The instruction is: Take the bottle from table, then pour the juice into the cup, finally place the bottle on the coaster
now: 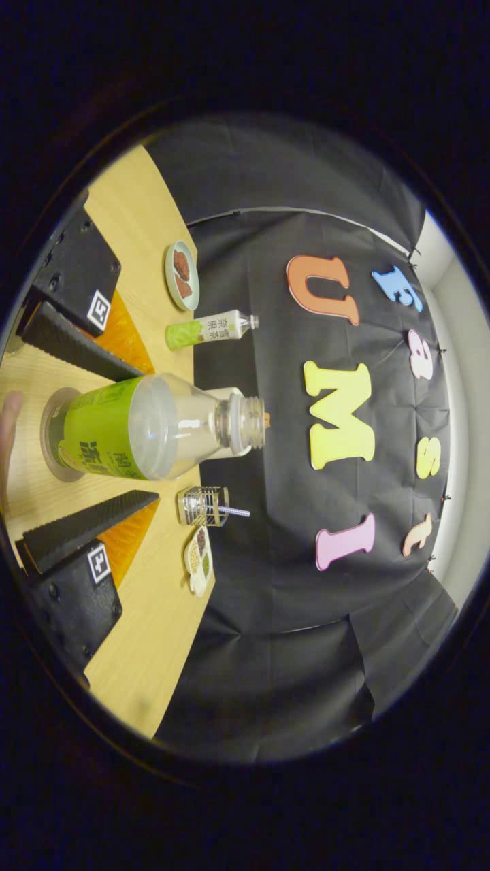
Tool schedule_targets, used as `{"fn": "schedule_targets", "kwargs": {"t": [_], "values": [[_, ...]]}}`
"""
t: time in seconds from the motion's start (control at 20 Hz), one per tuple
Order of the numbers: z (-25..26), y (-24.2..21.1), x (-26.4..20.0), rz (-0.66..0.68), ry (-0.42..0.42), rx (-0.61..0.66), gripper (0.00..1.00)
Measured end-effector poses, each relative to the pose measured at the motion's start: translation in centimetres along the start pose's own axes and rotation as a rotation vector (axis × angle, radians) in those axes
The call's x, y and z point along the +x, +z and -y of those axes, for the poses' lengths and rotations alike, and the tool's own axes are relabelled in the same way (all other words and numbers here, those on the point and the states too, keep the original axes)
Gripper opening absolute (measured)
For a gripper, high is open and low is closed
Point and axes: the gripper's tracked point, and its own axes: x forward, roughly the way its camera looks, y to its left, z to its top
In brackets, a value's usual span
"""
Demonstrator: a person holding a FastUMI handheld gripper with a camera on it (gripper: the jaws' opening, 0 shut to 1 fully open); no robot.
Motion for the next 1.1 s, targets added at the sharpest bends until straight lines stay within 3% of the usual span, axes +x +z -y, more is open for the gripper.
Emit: {"fn": "schedule_targets", "kwargs": {"t": [0.55,0.75,0.85,1.1], "values": [[0.0,2.0,-5.1,0.009,0.009,-0.006,1.0],[-0.5,4.8,-9.6,0.046,0.029,-0.034,1.0],[0.2,6.3,-12.0,0.058,0.0,-0.046,1.0],[1.0,8.2,-18.2,0.005,-0.013,-0.002,1.0]]}}
